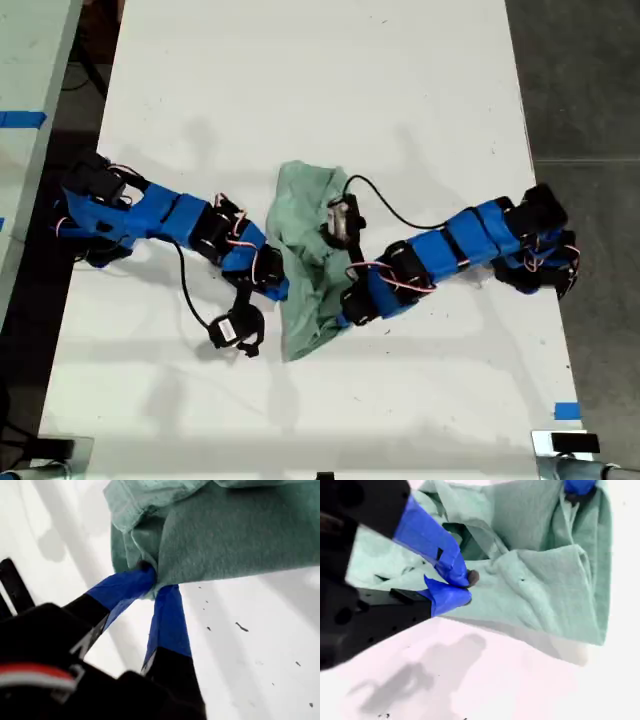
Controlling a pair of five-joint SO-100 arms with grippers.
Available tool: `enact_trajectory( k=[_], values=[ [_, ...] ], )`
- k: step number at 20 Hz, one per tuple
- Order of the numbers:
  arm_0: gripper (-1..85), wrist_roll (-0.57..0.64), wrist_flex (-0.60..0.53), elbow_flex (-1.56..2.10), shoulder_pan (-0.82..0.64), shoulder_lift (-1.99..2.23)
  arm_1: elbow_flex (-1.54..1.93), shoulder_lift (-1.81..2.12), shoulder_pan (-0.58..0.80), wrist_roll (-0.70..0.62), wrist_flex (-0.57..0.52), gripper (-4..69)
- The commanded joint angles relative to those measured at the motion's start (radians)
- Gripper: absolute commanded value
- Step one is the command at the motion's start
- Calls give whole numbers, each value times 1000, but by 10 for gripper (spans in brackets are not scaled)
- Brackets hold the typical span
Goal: Fold t shirt
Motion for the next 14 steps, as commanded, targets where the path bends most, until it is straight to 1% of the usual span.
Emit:
enact_trajectory(
  k=[1, 4, 7, 9, 10, 11, 12, 13, 14],
  values=[
    [-3, 58, 91, -84, -103, 132, -28, 181, 92, -81, -37, 17],
    [-3, 216, 161, -61, -293, 230, -21, 272, 258, -201, -48, 17],
    [-3, 403, 199, -20, -545, 290, -11, 298, 515, -313, -26, 18],
    [-3, 497, 212, 14, -690, 284, 12, 227, 686, -391, -26, 18],
    [-2, 523, 221, 41, -756, 264, 12, 149, 747, -433, -35, 28],
    [62, 546, 216, 86, -813, 239, 2, 46, 798, -456, -40, 45],
    [145, 560, 216, 123, -862, 201, -25, -71, 836, -463, -38, 183],
    [181, 580, 215, 149, -902, 160, -41, -163, 867, -460, -32, 251],
    [195, 600, 218, 163, -937, 117, -41, -212, 888, -436, -26, 320]
  ],
)
